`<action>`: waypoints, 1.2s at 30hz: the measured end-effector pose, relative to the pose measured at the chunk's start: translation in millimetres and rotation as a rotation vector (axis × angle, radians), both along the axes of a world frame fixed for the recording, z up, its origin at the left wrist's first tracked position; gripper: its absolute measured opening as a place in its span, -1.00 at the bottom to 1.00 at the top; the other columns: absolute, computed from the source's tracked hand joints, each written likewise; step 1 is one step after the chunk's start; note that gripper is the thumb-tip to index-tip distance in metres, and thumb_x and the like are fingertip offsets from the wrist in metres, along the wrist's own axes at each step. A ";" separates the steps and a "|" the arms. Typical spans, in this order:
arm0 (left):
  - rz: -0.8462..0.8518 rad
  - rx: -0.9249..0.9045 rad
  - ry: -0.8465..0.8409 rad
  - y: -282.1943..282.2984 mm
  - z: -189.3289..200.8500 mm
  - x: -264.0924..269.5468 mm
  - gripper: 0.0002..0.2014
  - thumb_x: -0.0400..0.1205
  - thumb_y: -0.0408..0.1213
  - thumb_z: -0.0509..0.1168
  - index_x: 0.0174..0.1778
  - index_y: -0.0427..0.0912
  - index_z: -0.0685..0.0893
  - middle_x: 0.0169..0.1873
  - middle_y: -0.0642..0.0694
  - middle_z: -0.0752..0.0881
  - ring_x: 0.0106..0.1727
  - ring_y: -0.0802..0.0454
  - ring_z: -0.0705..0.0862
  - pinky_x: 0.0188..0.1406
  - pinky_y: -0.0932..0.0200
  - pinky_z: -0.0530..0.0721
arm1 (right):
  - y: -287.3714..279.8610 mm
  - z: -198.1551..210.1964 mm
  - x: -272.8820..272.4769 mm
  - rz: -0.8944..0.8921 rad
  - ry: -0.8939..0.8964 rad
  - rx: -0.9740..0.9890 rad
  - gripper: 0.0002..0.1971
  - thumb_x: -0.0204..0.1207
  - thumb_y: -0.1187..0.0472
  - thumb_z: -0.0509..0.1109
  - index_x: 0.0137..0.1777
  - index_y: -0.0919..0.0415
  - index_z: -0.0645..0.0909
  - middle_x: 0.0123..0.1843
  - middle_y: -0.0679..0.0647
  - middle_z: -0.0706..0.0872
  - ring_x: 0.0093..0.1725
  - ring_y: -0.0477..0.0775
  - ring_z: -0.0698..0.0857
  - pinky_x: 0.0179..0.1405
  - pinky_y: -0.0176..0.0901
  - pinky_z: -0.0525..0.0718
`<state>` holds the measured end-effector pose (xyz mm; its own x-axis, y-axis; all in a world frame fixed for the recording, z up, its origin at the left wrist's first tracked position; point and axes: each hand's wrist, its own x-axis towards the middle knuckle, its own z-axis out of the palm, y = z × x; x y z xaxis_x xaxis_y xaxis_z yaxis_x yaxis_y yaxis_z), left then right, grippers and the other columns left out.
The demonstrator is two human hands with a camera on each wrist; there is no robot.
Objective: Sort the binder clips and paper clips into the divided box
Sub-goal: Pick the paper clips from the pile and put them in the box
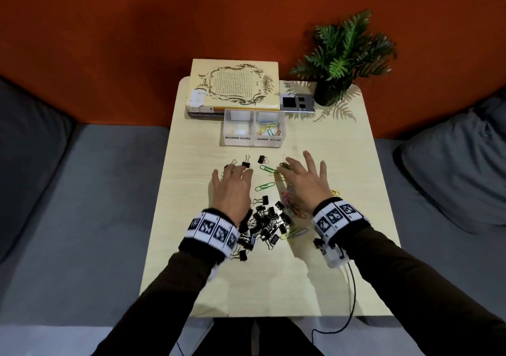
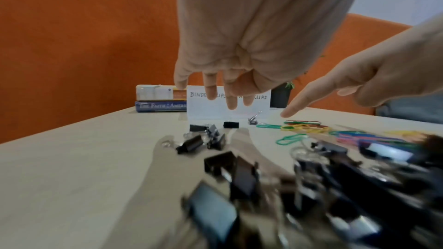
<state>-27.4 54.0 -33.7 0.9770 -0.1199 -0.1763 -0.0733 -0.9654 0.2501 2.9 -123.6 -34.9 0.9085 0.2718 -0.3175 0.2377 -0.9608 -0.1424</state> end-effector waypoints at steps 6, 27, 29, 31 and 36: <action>-0.288 0.200 0.141 -16.3 -2.5 48.8 -0.05 0.47 -0.54 0.33 0.66 0.00 -0.06 0.70 0.03 -0.02 0.70 -0.20 -0.11 0.58 -0.48 -0.06 | 1.7 -4.5 -5.8 0.059 0.056 -0.064 -0.38 0.58 0.23 0.17 0.55 -0.14 -0.01 0.67 -0.08 0.05 0.64 0.27 -0.13 0.53 0.52 -0.07; -0.393 0.044 0.040 22.5 -19.4 -45.7 -0.42 0.66 0.06 -0.23 0.53 -0.03 0.39 0.60 0.02 0.37 0.64 -0.01 0.31 0.56 -0.42 0.11 | -43.1 6.3 -75.5 -0.107 0.026 0.063 -0.36 0.50 0.30 0.23 0.53 -0.05 0.10 0.66 -0.05 0.09 0.65 0.17 -0.10 0.56 0.39 -0.05; -0.367 -0.040 -0.030 8.0 -14.6 -33.6 -0.57 0.72 -0.07 -0.02 0.50 -0.05 0.44 0.57 -0.04 0.43 0.61 -0.04 0.36 0.57 -0.33 0.20 | -48.6 8.1 -69.0 -0.197 0.006 0.107 -0.37 0.47 0.39 0.18 0.52 -0.03 0.16 0.65 -0.01 0.12 0.65 0.18 -0.06 0.55 0.41 0.00; -0.406 -0.129 -0.031 -19.0 -11.0 -14.9 -0.58 0.70 -0.17 0.16 0.50 -0.10 0.44 0.55 -0.12 0.44 0.57 -0.13 0.40 0.56 -0.21 0.31 | -59.4 7.8 -51.9 -0.298 -0.016 0.176 -0.36 0.46 0.39 0.19 0.52 0.00 0.16 0.65 0.03 0.14 0.64 0.19 -0.01 0.55 0.46 0.07; -0.408 -0.047 0.206 -77.1 -13.4 22.3 -0.14 0.44 -0.02 0.48 0.59 -0.19 0.24 0.66 -0.18 0.15 0.62 -0.20 0.17 0.40 -0.16 0.55 | -76.0 5.0 -17.4 -0.136 0.214 0.110 -0.12 0.35 0.18 0.38 0.56 -0.12 -0.08 0.68 -0.04 0.00 0.64 0.14 -0.03 0.55 0.49 0.04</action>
<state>-5.1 -23.1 -47.1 0.7935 -0.4998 -0.3473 -0.3888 -0.8553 0.3426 -14.5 -199.6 -29.9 0.8544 0.1955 -0.4815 0.0611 -0.9579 -0.2804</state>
